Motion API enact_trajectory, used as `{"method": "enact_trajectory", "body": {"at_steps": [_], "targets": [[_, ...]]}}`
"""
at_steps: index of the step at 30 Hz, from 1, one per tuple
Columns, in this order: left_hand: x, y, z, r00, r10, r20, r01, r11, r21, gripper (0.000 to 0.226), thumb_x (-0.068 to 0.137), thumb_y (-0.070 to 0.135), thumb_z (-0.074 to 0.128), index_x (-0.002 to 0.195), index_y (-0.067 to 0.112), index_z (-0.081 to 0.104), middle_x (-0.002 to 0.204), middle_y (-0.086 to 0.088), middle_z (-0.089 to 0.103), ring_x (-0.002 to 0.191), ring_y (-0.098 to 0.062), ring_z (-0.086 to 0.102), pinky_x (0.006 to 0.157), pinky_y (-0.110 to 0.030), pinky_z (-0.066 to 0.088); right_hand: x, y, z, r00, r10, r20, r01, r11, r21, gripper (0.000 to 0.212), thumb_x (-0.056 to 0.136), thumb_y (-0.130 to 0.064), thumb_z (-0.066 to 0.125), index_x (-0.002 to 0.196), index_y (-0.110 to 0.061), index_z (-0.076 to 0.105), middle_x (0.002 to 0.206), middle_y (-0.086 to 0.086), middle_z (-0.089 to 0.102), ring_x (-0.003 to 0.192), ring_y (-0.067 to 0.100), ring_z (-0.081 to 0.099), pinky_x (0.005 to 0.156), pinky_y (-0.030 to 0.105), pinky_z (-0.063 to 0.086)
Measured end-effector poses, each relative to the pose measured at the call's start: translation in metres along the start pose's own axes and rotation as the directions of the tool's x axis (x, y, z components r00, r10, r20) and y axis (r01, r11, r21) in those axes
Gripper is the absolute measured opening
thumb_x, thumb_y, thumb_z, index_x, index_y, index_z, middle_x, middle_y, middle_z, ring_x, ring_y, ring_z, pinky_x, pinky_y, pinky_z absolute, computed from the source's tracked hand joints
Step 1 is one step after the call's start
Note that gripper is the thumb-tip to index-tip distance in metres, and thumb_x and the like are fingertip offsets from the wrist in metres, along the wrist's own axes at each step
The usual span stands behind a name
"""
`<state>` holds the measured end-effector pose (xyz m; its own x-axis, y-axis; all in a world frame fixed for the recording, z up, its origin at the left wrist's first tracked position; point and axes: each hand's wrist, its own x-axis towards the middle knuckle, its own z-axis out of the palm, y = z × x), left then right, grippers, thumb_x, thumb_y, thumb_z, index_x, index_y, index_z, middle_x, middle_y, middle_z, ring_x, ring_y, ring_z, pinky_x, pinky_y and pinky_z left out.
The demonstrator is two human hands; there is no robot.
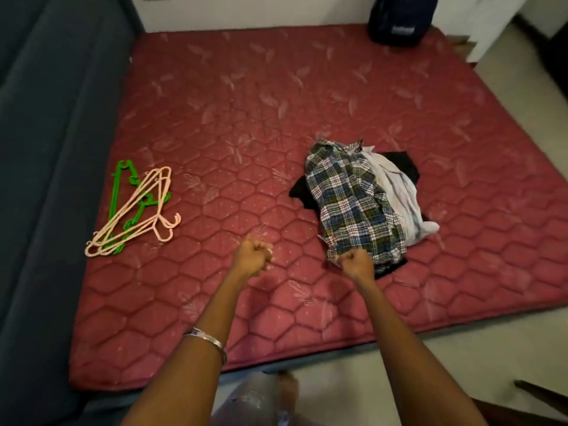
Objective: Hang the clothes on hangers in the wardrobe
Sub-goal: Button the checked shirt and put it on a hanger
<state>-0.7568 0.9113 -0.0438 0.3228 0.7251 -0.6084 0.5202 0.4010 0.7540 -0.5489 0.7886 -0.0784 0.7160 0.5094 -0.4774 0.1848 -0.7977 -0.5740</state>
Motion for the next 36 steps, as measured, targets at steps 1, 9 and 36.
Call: {"method": "enact_trajectory", "body": {"at_steps": [1, 9, 36], "targets": [[0.010, 0.001, 0.001, 1.000, -0.027, -0.002, 0.027, 0.999, -0.041, 0.014, 0.093, 0.001, 0.049, 0.091, 0.013, 0.058, 0.070, -0.006, 0.061, 0.033, -0.001, 0.051, 0.034, -0.010, 0.031, 0.010, 0.001, -0.002, 0.999, 0.038, -0.030, -0.039, 0.999, -0.007, 0.032, 0.083, -0.019, 0.072, 0.055, -0.013, 0.056, 0.077, 0.019, 0.068, 0.087, 0.036, 0.065, 0.077, 0.036, 0.049], [0.103, 0.000, -0.008, 0.985, -0.156, -0.080, 0.139, 0.972, -0.188, 0.017, 0.095, 0.007, 0.047, 0.092, 0.018, 0.060, 0.068, 0.002, 0.062, 0.040, 0.000, 0.051, 0.037, -0.012, 0.033, 0.095, -0.033, 0.037, 0.963, 0.212, -0.167, -0.263, 0.875, -0.406, 0.091, 0.082, -0.056, 0.065, 0.148, -0.012, 0.020, 0.154, 0.021, 0.016, 0.139, 0.043, 0.018, 0.103, 0.064, 0.027], [0.182, 0.142, 0.118, 0.947, -0.238, 0.214, 0.314, 0.821, -0.477, 0.030, 0.088, 0.014, 0.057, 0.111, -0.004, 0.064, 0.090, -0.016, 0.071, 0.071, -0.028, 0.068, 0.063, -0.038, 0.058, 0.152, -0.048, -0.093, 0.547, -0.356, 0.757, 0.320, 0.925, 0.204, 0.025, 0.083, -0.021, 0.070, 0.092, 0.003, 0.071, 0.077, 0.017, 0.072, 0.066, 0.024, 0.068, 0.056, 0.032, 0.055]]}}
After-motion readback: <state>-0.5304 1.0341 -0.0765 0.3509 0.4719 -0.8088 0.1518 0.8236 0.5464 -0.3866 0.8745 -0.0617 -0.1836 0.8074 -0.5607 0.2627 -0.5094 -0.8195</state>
